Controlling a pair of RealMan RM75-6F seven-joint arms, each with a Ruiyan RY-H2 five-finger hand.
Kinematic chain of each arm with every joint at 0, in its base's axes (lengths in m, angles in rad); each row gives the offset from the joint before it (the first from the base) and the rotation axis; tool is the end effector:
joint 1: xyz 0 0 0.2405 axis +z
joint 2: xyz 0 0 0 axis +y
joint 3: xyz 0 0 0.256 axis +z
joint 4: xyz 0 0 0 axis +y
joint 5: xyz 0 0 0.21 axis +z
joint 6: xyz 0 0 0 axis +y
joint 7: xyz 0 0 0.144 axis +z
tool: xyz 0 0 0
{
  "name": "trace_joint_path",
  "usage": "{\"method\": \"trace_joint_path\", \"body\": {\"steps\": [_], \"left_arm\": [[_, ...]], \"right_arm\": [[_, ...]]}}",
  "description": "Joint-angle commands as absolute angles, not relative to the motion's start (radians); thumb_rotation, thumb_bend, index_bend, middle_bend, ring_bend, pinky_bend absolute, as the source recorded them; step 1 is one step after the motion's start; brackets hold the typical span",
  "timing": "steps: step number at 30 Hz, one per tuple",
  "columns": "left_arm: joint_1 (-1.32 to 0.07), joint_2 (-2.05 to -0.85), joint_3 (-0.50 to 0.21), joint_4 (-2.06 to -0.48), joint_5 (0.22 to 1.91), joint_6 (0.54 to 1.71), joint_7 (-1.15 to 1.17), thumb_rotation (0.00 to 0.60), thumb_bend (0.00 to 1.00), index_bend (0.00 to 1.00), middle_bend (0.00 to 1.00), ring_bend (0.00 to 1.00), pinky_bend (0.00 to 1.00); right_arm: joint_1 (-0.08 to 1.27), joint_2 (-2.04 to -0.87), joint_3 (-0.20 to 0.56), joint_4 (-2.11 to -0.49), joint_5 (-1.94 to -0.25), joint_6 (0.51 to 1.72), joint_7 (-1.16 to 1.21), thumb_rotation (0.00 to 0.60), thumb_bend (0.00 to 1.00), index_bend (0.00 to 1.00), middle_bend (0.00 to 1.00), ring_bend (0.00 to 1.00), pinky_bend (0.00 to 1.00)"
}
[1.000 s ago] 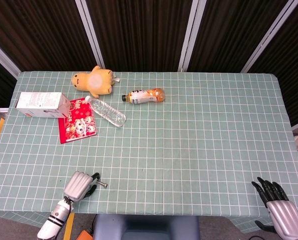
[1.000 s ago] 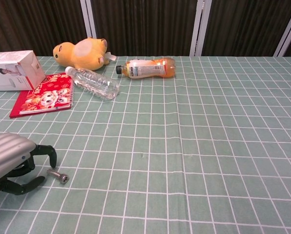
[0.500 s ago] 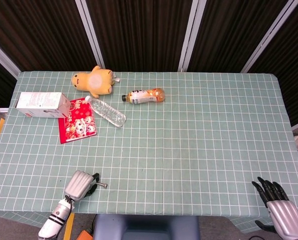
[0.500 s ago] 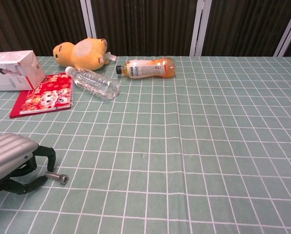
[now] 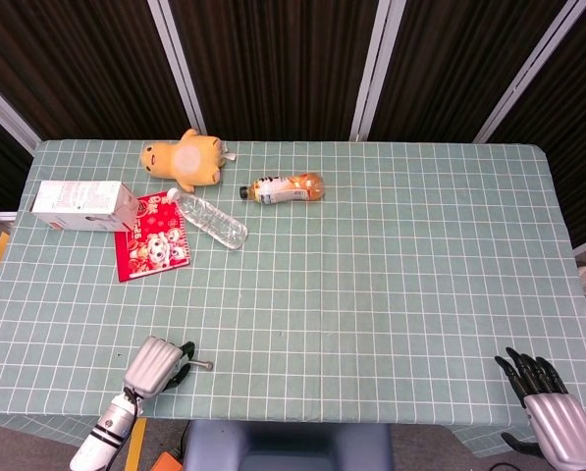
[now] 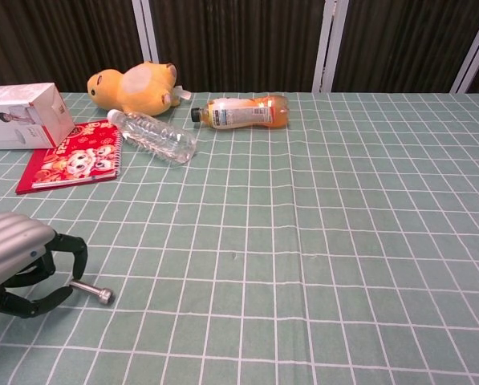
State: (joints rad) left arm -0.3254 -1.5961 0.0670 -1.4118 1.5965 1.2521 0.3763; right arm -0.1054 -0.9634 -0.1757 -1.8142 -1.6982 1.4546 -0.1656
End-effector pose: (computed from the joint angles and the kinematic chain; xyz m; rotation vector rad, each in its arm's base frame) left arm -0.2330 0.2047 -0.0279 -1.9248 -0.7513 -0.8746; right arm -0.2953 -0.0713 0.1507 1.5980 -1.0598 0.6269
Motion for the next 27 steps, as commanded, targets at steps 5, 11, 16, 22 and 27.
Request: {"method": "trace_joint_path", "body": {"steps": [5,11,16,22,27], "left_arm": [[-0.324,-1.582,0.07,-1.453,1.611,1.264,0.408,0.6,0.42,0.55,1.0,1.0,1.0],[-0.325,-1.568,0.073,-1.5,1.617,1.261,0.47,0.6,0.42,0.55,1.0,1.0,1.0],[-0.328,-1.559,0.07,-1.543,1.618,1.255,0.524,0.6,0.41,0.54,1.0,1.0,1.0],[-0.33,-1.553,0.07,-1.577,1.606,1.239,0.574,0.6,0.41,0.53,1.0,1.0,1.0],[-0.33,-1.553,0.074,-1.592,1.6,1.228,0.598,0.6,0.41,0.52,1.0,1.0,1.0]], "right_arm": [[-0.105,-0.962,-0.176,-1.814,-1.699,1.454,-0.163,0.6,0.16,0.0,0.0,0.0,0.0],[-0.105,-0.96,-0.177,-1.814,-1.701,1.454,-0.161,0.6,0.16,0.0,0.0,0.0,0.0],[-0.105,-0.959,-0.178,-1.815,-1.703,1.456,-0.159,0.6,0.16,0.0,0.0,0.0,0.0],[-0.106,-0.956,-0.18,-1.815,-1.707,1.458,-0.154,0.6,0.16,0.0,0.0,0.0,0.0],[-0.105,-0.954,-0.179,-1.815,-1.707,1.458,-0.151,0.6,0.16,0.0,0.0,0.0,0.0]]}}
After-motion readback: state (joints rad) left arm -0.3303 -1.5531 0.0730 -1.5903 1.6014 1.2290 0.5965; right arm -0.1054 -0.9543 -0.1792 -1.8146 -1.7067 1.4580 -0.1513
